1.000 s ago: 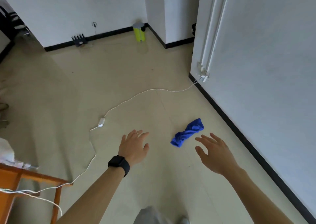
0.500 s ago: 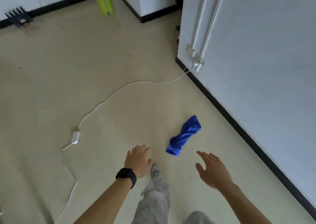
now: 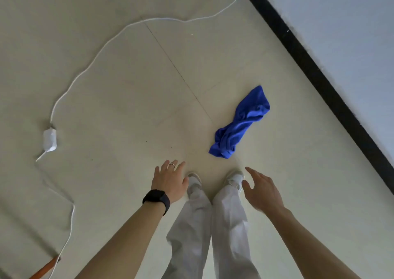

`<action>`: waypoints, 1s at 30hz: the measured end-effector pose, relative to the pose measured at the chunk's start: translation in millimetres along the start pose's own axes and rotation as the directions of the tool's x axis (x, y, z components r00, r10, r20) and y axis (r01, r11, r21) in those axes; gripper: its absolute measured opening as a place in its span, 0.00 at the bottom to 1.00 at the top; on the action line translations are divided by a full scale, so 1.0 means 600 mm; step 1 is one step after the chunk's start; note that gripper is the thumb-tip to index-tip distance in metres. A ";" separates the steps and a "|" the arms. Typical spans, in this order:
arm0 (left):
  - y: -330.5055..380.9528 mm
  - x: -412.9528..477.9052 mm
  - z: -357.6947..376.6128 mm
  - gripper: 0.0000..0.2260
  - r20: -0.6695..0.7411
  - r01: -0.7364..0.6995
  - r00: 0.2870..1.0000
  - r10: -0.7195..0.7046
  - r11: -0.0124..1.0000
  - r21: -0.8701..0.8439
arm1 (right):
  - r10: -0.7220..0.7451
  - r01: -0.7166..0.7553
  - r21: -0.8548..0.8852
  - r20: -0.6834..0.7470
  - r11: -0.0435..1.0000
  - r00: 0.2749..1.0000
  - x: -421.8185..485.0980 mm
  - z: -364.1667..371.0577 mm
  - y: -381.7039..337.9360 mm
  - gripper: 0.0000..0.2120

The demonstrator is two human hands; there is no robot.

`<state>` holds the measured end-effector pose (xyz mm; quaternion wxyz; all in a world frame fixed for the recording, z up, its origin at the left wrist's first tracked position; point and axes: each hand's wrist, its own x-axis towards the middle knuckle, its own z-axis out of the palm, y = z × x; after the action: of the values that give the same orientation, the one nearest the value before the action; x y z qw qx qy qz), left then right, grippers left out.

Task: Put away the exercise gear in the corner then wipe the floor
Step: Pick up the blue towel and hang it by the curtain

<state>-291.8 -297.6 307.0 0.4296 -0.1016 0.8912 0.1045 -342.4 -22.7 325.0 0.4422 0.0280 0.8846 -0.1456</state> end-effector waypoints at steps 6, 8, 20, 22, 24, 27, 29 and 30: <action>0.004 0.226 0.176 0.27 0.055 -0.016 0.998 0.015 1.000 0.017 | 0.041 -0.044 0.021 0.127 0.999 0.991 0.231 0.164 0.049 0.28; 0.012 0.303 0.233 0.28 0.013 -0.030 0.999 0.029 0.999 0.036 | 0.070 -0.078 0.075 0.112 0.994 0.991 0.309 0.216 0.064 0.32; -0.003 0.566 0.466 0.33 -0.073 -0.042 0.996 0.048 0.996 0.080 | 0.151 -0.038 0.427 -0.234 0.904 0.961 0.600 0.387 0.101 0.16; -0.010 0.550 0.444 0.32 -0.007 -0.047 0.999 0.048 0.994 0.096 | 0.180 -0.062 0.440 -0.230 0.896 0.956 0.584 0.356 0.103 0.14; -0.012 0.513 0.394 0.30 0.065 -0.058 0.997 0.048 0.985 0.162 | 0.201 -0.067 0.457 -0.250 0.887 0.947 0.536 0.305 0.104 0.13; 0.003 0.421 0.290 0.28 0.128 -0.060 0.991 0.034 0.977 0.206 | 0.246 -0.096 0.494 -0.247 0.864 0.937 0.425 0.213 0.095 0.12; 0.032 0.347 0.191 0.27 0.131 -0.049 0.991 0.027 0.985 0.168 | 0.245 -0.097 0.480 -0.255 0.872 0.935 0.335 0.131 0.083 0.13; 0.050 0.315 0.146 0.27 0.125 -0.048 0.992 0.030 0.988 0.145 | 0.249 -0.104 0.477 -0.252 0.873 0.935 0.293 0.093 0.078 0.13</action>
<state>-350.1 -262.5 108.2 0.4877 -0.0455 0.8703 0.0526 -397.9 -7.8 143.5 0.2923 0.2347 0.8767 -0.3014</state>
